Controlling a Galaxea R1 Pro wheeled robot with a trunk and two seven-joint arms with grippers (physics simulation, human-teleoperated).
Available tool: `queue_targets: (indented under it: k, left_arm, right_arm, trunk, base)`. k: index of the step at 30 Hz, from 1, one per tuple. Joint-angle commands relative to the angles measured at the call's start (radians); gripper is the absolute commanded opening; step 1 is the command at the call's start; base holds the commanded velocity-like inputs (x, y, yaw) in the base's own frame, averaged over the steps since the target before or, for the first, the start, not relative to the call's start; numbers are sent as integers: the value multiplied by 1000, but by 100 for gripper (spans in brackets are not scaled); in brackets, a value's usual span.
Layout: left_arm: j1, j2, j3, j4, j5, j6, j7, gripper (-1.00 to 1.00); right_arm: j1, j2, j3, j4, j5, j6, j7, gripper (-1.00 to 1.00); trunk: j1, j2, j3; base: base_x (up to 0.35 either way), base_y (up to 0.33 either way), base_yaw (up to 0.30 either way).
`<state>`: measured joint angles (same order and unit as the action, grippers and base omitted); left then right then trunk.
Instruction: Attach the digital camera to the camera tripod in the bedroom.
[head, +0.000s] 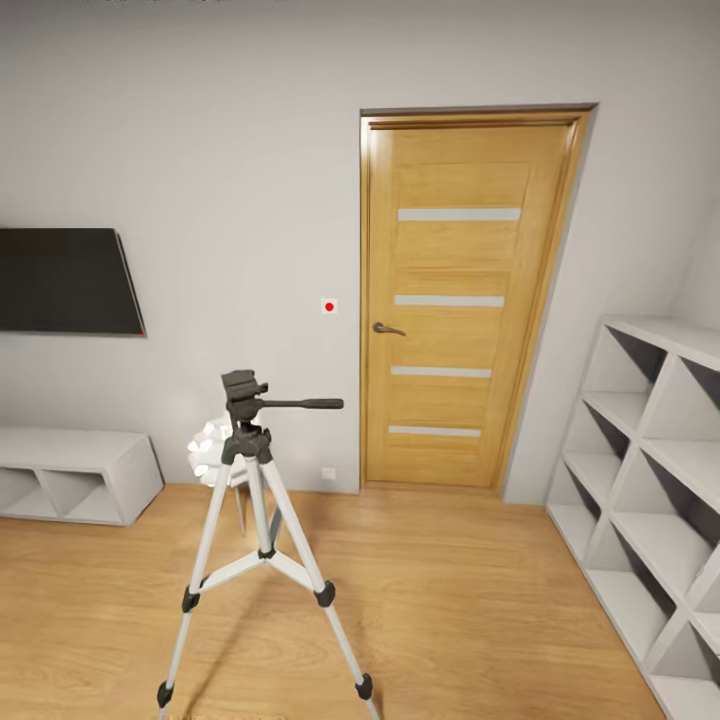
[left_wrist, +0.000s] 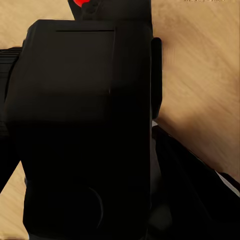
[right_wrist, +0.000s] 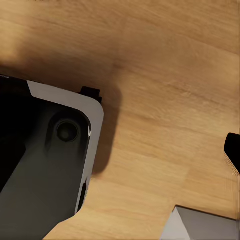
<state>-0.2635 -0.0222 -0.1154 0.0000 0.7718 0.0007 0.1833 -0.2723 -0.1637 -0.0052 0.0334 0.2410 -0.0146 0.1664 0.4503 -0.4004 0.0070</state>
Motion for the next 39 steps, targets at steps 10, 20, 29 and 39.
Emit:
queue_targets:
  k: [10,20,29,39]
  left_arm:
    - [0,-10,-9,0,-1,2,-7,-100]
    - [0,-22,-9,1,-4,7,-86,-100]
    - [0,-21,-9,1,-3,3,-91,-100]
    - [0,-21,-9,1,-2,2,-90,-100]
  right_arm:
    - [-1,-1,-1,2,4,-1,1,100]
    - [-1,-2,-1,2,1,-1,-20,100]
    - [-1,-1,-1,2,1,0,-22,100]
    - [-1,0,-1,2,2,1,-22,100]
  trunk:
    - [0,-1,0]
    - [0,-1,0]
    - [0,-1,0]
    - [0,-1,0]
  base:
    - [0,0,269]
    - [0,0,269]
    - [0,0,269]
    - [0,0,269]
